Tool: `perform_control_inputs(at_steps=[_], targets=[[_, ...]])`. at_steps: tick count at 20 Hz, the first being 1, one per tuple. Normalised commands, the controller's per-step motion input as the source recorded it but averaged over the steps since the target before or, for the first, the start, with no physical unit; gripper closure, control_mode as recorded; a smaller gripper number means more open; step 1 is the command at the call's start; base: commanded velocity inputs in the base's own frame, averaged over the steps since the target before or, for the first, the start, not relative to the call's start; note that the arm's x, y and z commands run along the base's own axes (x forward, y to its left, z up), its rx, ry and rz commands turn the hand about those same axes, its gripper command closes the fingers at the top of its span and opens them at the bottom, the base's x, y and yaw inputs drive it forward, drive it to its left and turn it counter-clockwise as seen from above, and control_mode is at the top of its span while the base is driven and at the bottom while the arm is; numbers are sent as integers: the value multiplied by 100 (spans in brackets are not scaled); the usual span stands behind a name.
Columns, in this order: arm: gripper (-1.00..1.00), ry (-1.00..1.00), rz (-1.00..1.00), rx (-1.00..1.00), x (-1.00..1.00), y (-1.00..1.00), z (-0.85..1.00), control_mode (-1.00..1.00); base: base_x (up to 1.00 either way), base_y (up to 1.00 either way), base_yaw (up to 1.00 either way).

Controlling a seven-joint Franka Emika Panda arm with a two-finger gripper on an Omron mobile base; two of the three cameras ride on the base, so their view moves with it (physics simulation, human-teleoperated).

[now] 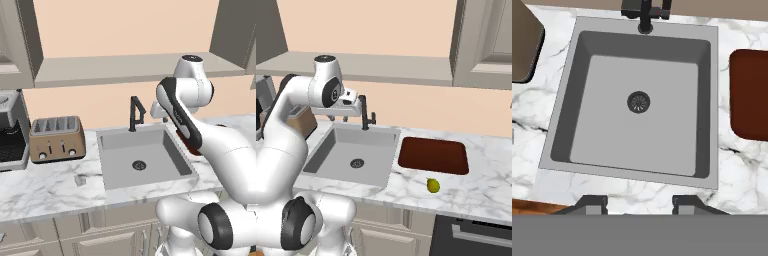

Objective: Pick up all produce items and place them in the sink. Turn on the sink faucet to wash them. Then turn the sink off and put them in the tray.

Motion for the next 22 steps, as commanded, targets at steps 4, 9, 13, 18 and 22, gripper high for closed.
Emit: perform_control_inputs(at_steps=[4, 9, 13, 18, 22], targets=[[-100, 0, 0, 0, 0, 0, 0, 100, -1, -9, 0], [-100, 0, 0, 0, 0, 0, 0, 100, 0, -52, -3], [-100, 0, 0, 0, 0, 0, 0, 100, 0, -60, -3], [-100, 0, 0, 0, 0, 0, 0, 100, 0, -57, -3], [-100, 0, 0, 0, 0, 0, 0, 100, 1, -42, -2]])
